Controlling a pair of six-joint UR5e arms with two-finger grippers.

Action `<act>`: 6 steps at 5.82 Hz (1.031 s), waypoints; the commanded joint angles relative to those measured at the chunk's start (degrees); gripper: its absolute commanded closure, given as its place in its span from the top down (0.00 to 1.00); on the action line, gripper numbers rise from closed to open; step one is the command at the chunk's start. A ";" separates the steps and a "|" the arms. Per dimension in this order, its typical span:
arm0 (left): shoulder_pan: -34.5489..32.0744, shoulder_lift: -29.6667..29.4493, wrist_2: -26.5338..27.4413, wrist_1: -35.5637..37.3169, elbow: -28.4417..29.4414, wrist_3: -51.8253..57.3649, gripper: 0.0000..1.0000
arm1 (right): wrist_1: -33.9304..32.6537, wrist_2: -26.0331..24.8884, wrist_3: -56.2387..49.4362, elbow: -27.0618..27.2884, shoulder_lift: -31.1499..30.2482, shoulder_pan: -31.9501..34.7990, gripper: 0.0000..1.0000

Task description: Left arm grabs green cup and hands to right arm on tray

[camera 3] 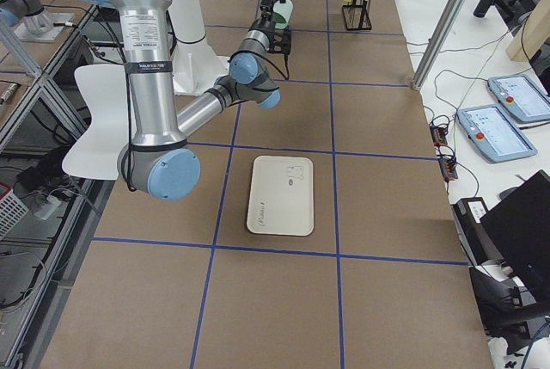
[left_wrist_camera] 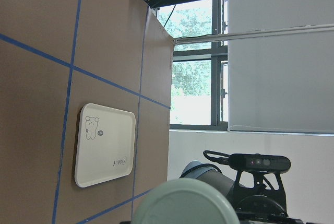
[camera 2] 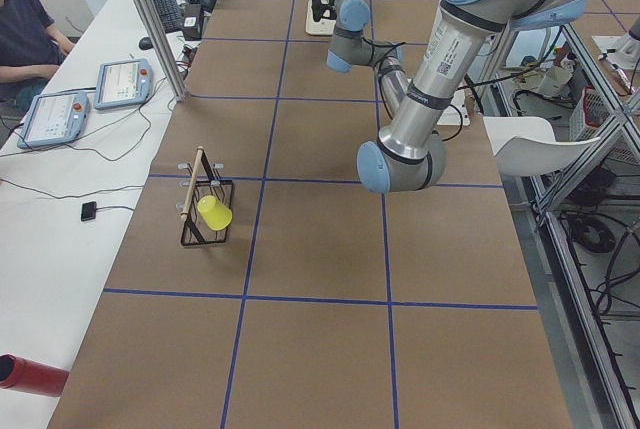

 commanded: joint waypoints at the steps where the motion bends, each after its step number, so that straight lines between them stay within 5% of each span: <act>1: -0.06 -0.32 0.01 -0.08 -0.15 -1.39 0.12 | -2.12 -2.18 -0.67 0.07 1.18 -1.72 0.91; 6: 0.03 -0.41 -0.08 -0.09 -0.41 -2.01 0.12 | -3.35 -4.82 -0.94 -0.10 3.21 -2.43 0.84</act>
